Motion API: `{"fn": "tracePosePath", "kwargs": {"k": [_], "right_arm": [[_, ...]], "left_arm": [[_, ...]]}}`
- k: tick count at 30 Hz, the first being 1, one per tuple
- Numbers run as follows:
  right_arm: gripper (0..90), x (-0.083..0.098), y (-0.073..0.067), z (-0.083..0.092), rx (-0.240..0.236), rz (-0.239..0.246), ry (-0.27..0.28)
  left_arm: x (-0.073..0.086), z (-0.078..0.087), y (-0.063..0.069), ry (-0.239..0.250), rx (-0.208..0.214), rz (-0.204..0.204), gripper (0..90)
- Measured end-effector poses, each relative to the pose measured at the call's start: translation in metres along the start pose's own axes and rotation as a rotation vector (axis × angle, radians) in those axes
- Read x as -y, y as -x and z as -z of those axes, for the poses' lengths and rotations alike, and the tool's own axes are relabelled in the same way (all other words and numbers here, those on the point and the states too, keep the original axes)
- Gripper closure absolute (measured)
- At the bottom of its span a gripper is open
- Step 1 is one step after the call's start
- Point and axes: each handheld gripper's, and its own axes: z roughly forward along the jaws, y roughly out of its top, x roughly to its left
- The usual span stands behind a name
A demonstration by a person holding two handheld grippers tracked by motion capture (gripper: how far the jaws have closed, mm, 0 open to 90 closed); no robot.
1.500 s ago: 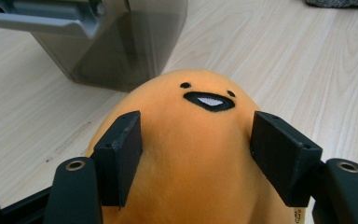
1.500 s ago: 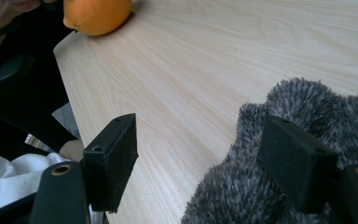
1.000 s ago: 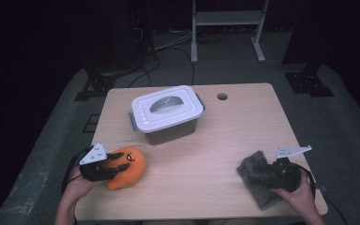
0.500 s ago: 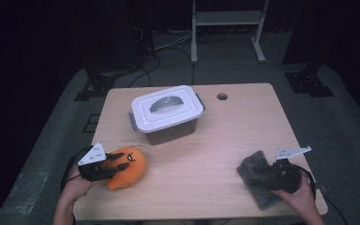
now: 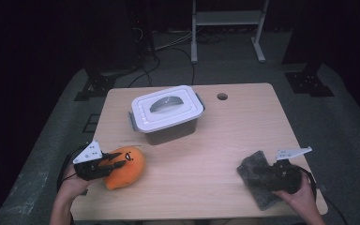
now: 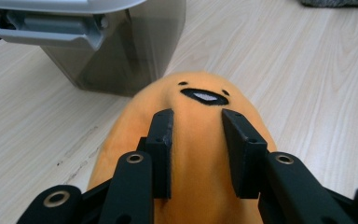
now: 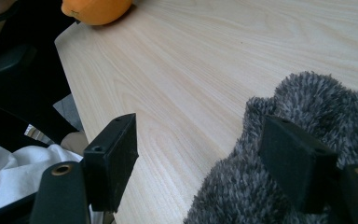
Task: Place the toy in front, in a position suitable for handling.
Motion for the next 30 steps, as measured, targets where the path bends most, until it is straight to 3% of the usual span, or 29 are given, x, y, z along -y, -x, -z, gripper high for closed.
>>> {"fn": "tracePosePath", "kwargs": {"k": [5, 18, 26, 30], "right_arm": [[26.9, 0.0, 0.0, 0.0, -0.005, -0.001, 0.001], [26.9, 0.0, 0.0, 0.0, -0.005, 0.001, 0.001], [26.9, 0.0, 0.0, 0.001, -0.006, -0.003, 0.001], [27.0, 0.0, 0.001, 0.003, 0.01, -0.005, 0.006]], "left_arm": [[-0.005, 0.004, 0.001, 0.037, 0.033, 0.01, 66.3], [-0.031, 0.002, 0.02, 0.147, 0.145, -0.024, 67.1], [-0.051, -0.004, 0.033, 0.165, 0.183, -0.045, 67.3], [-0.067, -0.016, 0.042, 0.154, 0.222, -0.082, 67.4]]}}
